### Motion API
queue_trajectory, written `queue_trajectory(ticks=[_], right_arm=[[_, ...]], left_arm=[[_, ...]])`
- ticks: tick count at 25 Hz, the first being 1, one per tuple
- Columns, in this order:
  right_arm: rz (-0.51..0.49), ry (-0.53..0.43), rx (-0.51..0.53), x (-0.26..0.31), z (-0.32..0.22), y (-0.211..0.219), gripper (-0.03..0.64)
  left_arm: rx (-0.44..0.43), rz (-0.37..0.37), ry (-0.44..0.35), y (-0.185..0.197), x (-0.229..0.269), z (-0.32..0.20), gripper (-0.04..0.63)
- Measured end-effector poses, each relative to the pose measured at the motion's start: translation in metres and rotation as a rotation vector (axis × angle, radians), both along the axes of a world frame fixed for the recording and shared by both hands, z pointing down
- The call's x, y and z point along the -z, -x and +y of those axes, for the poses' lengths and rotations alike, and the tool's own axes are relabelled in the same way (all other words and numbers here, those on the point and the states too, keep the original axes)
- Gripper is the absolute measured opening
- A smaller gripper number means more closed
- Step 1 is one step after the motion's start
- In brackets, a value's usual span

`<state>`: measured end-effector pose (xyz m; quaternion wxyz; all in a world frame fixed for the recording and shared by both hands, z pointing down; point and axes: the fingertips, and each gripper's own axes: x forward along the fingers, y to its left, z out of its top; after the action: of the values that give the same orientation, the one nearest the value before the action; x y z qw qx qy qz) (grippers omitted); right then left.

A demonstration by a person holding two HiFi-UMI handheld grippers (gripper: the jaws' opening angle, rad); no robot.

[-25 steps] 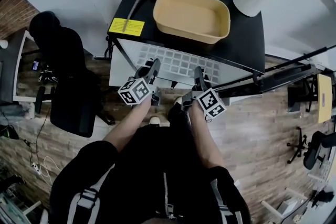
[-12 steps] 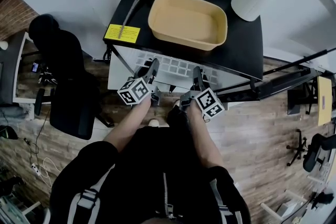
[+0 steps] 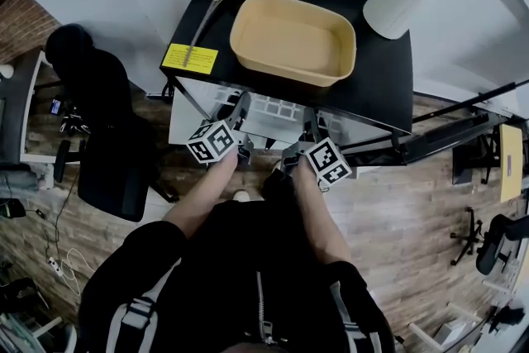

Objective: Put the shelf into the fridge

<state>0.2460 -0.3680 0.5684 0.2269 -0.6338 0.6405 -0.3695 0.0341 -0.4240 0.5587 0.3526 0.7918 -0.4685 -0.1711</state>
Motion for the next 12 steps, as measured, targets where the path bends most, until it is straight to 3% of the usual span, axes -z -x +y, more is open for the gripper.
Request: queue_trajectory(ticks=[12], right_arm=[[-0.003,-0.008,0.001,0.0013,0.0006,-0.0006,0.152]], left_arm=[[-0.062,0.008,0.027,-0.0028,-0.0015,-0.001,0.155]])
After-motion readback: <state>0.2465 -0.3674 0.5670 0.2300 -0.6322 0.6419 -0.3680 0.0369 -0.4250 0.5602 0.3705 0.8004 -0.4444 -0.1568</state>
